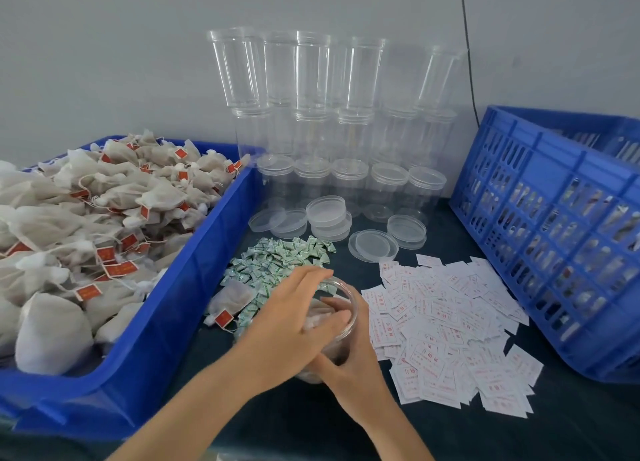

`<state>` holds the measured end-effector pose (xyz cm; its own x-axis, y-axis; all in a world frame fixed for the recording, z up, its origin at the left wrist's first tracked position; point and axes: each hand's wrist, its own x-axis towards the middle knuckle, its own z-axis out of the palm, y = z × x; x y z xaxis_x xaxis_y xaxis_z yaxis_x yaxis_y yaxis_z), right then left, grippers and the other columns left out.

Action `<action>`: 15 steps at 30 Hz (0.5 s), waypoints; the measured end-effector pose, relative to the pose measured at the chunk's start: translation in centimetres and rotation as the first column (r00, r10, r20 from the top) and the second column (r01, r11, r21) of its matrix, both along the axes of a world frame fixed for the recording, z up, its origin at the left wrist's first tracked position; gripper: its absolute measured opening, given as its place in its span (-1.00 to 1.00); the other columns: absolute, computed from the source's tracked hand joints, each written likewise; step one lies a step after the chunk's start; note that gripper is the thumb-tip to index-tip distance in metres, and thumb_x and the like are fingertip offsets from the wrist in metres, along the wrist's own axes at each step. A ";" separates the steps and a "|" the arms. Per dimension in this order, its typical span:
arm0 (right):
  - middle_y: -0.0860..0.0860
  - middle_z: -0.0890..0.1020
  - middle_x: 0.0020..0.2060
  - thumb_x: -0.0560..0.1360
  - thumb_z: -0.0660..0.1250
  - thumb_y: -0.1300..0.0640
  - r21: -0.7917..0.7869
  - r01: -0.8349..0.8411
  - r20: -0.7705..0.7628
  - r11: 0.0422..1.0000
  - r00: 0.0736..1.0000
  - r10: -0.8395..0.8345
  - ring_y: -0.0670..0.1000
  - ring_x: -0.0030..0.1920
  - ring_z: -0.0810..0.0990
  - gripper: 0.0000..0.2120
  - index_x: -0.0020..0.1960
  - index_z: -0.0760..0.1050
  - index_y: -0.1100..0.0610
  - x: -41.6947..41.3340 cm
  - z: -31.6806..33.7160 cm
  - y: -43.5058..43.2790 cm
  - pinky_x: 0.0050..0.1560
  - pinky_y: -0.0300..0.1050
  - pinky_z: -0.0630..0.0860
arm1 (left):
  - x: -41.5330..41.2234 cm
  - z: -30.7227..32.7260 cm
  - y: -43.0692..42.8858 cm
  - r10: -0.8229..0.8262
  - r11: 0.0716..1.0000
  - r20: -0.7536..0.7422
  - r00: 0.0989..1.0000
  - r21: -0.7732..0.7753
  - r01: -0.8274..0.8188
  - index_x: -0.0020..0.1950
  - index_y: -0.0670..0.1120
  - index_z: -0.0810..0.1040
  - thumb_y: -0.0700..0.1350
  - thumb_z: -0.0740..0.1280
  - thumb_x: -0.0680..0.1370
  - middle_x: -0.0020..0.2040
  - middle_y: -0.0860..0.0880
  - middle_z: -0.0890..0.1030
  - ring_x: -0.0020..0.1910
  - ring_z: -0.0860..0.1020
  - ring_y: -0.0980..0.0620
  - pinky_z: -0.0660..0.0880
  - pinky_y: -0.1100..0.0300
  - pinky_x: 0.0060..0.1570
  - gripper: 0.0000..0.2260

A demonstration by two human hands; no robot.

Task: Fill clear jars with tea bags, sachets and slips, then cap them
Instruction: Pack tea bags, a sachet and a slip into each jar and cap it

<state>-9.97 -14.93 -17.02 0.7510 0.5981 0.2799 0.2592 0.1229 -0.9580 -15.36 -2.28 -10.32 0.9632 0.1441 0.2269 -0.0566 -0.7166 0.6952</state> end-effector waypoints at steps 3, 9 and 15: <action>-0.42 0.45 0.24 0.36 0.61 0.10 -0.210 -0.169 -0.009 0.963 0.985 0.171 -0.22 0.28 0.52 -0.02 0.53 0.06 -0.24 0.9 1.0 -1.7 0.22 -0.32 0.50 | -0.1 0.0 0.2 -0.011 0.998 -0.001 1.000 0.064 0.011 0.47 0.18 0.19 0.52 0.24 0.29 0.34 0.38 0.19 0.31 0.23 0.36 0.27 0.32 0.26 -0.16; -0.10 0.65 0.18 0.39 0.33 0.47 -0.398 -0.293 -0.114 0.869 0.956 0.270 -0.11 0.21 0.61 -0.34 0.37 0.46 -0.05 6.1 4.8 -4.0 0.08 -0.29 0.54 | -0.4 -0.6 -0.5 0.044 0.990 0.136 0.990 0.130 -0.062 0.49 0.08 0.26 0.33 0.38 0.37 0.28 0.28 0.26 0.17 0.34 0.39 0.41 0.34 0.19 -0.23; 0.01 0.64 0.09 0.56 0.35 0.30 -0.538 0.216 0.206 0.815 0.971 -0.121 -0.02 0.12 0.59 -0.74 0.23 0.56 0.16 10.0 3.8 2.1 0.22 -0.09 0.52 | -0.4 -0.2 -0.7 0.075 0.990 0.152 0.985 0.104 -0.091 0.45 0.10 0.31 0.49 0.14 0.32 0.23 0.30 0.28 0.17 0.35 0.39 0.43 0.35 0.08 -0.21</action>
<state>-0.01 -12.84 -13.23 0.8296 0.5550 0.0617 0.3767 -0.4747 -0.7955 -15.72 -2.93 -10.51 0.9036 0.1884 0.3848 -0.0899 -0.7948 0.6002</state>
